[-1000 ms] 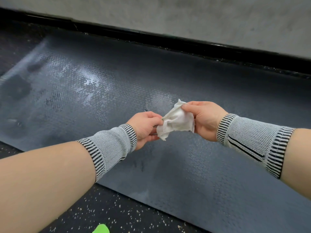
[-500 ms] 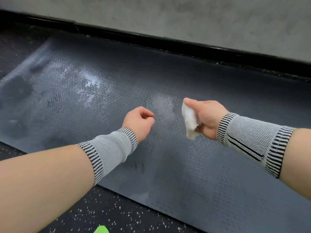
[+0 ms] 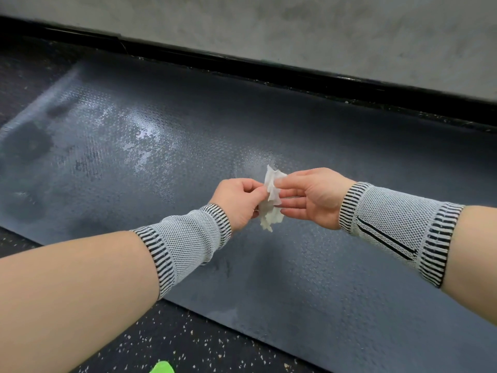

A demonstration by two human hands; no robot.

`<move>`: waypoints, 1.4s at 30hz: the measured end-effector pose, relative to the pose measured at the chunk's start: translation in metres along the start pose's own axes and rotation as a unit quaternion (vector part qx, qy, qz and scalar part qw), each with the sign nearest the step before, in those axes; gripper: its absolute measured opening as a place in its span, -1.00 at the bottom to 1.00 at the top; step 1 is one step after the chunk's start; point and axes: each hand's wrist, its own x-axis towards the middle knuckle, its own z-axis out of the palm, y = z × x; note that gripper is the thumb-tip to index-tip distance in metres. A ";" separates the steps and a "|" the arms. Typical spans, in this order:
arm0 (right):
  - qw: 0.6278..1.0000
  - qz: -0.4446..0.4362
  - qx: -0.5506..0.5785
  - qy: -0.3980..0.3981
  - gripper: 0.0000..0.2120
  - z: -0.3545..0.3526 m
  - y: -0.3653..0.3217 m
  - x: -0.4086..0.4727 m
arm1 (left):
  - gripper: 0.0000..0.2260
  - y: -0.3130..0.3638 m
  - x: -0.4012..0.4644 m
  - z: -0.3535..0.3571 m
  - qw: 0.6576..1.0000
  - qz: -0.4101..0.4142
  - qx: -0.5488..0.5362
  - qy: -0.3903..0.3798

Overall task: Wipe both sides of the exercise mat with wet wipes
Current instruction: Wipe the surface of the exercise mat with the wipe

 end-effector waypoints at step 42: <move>0.996 -0.055 0.025 -0.070 -0.78 0.011 -0.001 -0.005 | -0.41 0.009 0.010 -0.006 0.958 -0.152 -0.221 -0.101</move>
